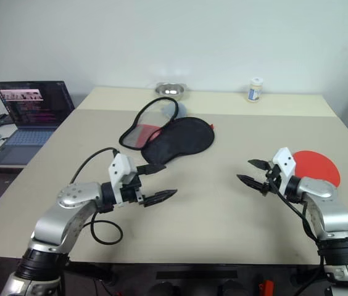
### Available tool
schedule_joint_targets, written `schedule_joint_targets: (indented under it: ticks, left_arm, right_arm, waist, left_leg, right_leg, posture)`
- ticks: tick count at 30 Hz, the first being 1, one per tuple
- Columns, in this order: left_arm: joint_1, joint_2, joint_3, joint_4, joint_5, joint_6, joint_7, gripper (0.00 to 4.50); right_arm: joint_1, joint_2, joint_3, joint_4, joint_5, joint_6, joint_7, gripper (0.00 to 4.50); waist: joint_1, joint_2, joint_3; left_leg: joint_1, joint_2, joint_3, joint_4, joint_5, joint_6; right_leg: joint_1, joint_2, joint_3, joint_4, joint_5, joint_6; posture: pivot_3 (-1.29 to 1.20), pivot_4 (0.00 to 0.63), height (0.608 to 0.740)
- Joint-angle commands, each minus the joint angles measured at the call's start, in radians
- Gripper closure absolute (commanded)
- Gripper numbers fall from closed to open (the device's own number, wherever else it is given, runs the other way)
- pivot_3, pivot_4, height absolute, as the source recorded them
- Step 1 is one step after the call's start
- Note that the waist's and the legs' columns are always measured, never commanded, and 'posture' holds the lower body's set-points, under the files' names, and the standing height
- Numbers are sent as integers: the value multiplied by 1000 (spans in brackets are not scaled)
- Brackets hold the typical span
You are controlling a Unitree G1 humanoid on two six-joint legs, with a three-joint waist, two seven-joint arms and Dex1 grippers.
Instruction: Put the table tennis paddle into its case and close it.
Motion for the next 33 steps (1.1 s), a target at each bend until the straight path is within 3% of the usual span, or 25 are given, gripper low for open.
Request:
schedule_joint_targets:
  ticks: [1, 9, 12, 17, 24, 33]
  left_arm:
    - [-39, -7, 2, 45, 21, -59, -4, 0]
    - [-138, -32, 15, 234, 79, -174, 8, 0]
    - [-260, -59, -15, 479, 158, -255, 35, 0]
    - [-394, -66, -41, 804, 232, -406, -7, 0]
    - [-554, -103, -69, 1147, 323, -564, -24, 0]
    - [-658, -102, -69, 1355, 423, -617, 83, 0]
  right_arm:
    - [16, -34, -20, -76, 13, 37, -4, 1052]
    - [32, -39, -34, -211, 50, 144, -61, 1052]
    - [9, -33, -69, -263, 109, 233, -101, 1052]
    - [-14, 23, -22, -389, 150, 352, -211, 1052]
    - [12, 54, -22, -510, 187, 420, -287, 1052]
    - [55, 58, -26, -499, 164, 372, -296, 1052]
  waist:
    - [1, 0, 0]
    - [5, 0, 0]
    - [8, 0, 0]
    - [8, 0, 0]
    - [8, 0, 0]
    - [6, -1, 0]
  left_leg:
    - [0, 0, 0, 0, 0, 0]
    - [0, 0, 0, 1, 0, 0]
    - [0, 0, 0, 1, 0, 0]
    - [0, -1, 0, 1, 0, 0]
    - [-7, -3, -2, 1, 0, 0]
    - [-7, -4, -2, 2, 0, 1]
  right_leg:
    - [0, 0, 0, 0, 0, 0]
    - [0, -1, 0, 0, 0, 0]
    - [0, 0, 0, 1, 0, 0]
    - [0, 0, -1, 0, 0, 1]
    - [-5, 0, -3, 0, 1, 1]
    - [-5, 0, -4, 1, 1, 2]
  posture:
    - [0, 150, 740]
    - [0, 150, 740]
    - [0, 150, 740]
    - [0, 150, 740]
    - [0, 150, 740]
    - [0, 150, 740]
